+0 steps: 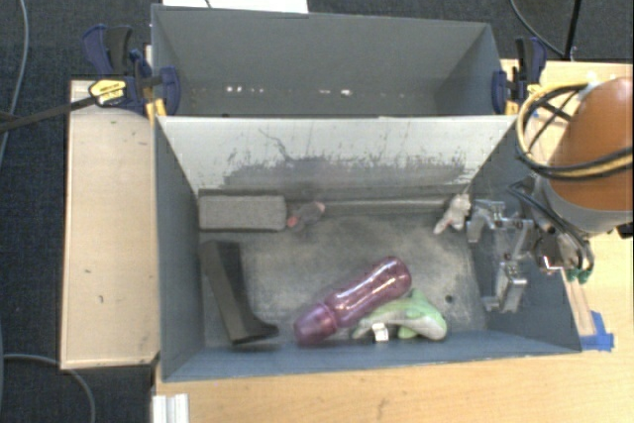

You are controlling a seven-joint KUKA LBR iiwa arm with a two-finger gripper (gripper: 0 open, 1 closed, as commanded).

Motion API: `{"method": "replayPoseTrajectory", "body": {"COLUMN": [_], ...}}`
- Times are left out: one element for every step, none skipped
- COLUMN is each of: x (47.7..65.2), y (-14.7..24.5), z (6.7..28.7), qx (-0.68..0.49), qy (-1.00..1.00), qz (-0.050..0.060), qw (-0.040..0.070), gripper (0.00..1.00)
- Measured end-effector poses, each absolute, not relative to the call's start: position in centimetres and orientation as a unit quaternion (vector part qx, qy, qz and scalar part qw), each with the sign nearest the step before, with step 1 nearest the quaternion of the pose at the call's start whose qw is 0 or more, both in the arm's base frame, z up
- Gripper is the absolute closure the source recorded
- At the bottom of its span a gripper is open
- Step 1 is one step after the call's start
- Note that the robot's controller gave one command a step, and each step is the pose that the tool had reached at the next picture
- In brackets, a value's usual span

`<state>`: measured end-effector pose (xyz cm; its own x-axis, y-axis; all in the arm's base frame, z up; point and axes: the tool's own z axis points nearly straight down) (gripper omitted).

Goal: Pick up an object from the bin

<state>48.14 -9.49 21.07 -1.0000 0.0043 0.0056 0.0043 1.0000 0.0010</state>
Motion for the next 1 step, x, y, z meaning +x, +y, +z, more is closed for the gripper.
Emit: {"method": "replayPoseTrajectory", "body": {"x": [48.30], "y": [-9.46], "z": [21.49], "qx": [-0.001], "qy": [-1.000], "qz": [0.000], "qw": [-0.001], "gripper": [0.00]}}
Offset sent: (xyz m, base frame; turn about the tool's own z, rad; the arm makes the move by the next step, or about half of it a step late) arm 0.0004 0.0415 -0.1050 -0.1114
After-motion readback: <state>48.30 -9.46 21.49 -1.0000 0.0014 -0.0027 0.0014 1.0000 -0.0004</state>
